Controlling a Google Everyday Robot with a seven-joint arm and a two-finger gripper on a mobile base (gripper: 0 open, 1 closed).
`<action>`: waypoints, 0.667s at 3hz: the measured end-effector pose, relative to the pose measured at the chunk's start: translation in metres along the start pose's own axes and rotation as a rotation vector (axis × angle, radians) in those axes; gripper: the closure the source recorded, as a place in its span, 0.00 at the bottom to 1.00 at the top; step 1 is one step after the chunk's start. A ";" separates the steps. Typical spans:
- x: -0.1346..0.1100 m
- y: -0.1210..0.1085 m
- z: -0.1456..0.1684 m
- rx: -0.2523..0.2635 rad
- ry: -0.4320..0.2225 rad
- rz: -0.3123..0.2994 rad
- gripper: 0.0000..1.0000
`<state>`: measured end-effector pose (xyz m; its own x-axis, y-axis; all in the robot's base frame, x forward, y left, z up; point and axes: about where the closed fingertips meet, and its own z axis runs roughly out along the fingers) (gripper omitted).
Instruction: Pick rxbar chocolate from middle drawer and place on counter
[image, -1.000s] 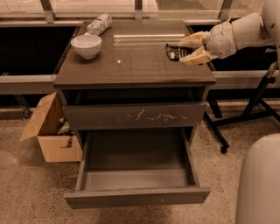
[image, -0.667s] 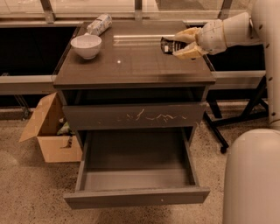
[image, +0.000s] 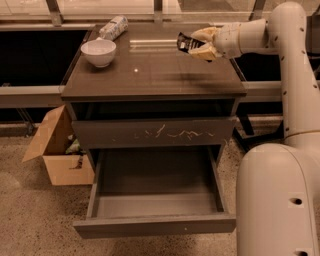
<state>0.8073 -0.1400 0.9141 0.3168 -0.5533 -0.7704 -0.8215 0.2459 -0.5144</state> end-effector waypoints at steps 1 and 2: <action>0.013 -0.016 0.014 0.063 -0.002 0.075 0.84; 0.026 -0.023 0.027 0.091 -0.011 0.149 0.53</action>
Offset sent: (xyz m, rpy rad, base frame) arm 0.0655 -0.0141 -0.0154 0.1485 0.0867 -0.1719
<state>0.8469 -0.1387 0.8959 0.2008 -0.4966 -0.8444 -0.8134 0.3958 -0.4263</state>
